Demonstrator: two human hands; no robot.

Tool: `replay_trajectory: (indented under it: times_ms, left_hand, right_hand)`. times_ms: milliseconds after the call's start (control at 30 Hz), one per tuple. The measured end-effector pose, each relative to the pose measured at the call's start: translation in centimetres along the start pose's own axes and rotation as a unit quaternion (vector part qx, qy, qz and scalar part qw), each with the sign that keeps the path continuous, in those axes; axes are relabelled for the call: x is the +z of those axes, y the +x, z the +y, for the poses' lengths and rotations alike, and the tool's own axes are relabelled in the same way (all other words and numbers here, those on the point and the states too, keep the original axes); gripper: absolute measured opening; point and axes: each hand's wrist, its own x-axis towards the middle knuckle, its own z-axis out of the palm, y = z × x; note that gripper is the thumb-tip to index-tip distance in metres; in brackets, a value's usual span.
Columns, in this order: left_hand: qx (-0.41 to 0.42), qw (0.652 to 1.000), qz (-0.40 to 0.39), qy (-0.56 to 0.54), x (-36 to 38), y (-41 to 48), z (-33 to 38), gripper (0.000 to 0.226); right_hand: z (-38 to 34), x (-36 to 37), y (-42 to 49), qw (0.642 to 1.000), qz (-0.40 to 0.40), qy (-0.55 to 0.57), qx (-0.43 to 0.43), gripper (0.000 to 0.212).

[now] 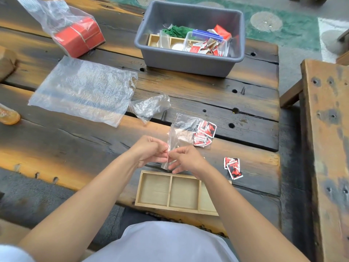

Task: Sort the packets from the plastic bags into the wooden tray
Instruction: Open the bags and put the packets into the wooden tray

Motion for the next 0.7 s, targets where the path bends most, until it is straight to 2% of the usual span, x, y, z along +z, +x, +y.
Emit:
replay_trajectory:
  times_ms: [133, 267, 367, 467, 567, 700]
  left_hand:
    - [0.002, 0.999, -0.016, 0.033, 0.3, -0.2, -0.1, 0.013]
    - [0.014, 0.996, -0.053, 0.072, 0.6, -0.6, -0.1, 0.027]
    - [0.015, 0.997, -0.051, 0.056, 0.8, -0.5, -0.4, 0.025]
    - [0.034, 0.997, -0.012, 0.063, 1.0, -0.3, -0.8, 0.016]
    - [0.048, 0.997, 0.021, 0.056, 1.3, -0.2, -1.0, 0.013]
    - [0.065, 0.997, 0.007, 0.042, 2.0, -0.3, -1.0, 0.023]
  right_hand:
    - [0.1, -0.1, 0.0, 1.000, -0.002, -0.005, 0.013, 0.028]
    - [-0.2, -0.2, 0.2, 0.999, 0.048, -0.012, 0.019, 0.049]
    - [-0.6, -0.5, 0.2, 0.997, 0.051, -0.034, 0.037, 0.036]
    - [-1.2, -0.7, -0.1, 0.996, 0.040, -0.062, 0.050, 0.016]
    - [-1.2, -0.7, 0.1, 0.988, 0.078, -0.128, 0.035, 0.016]
    - [-1.0, -0.6, 0.3, 0.976, 0.138, -0.170, 0.009, 0.017]
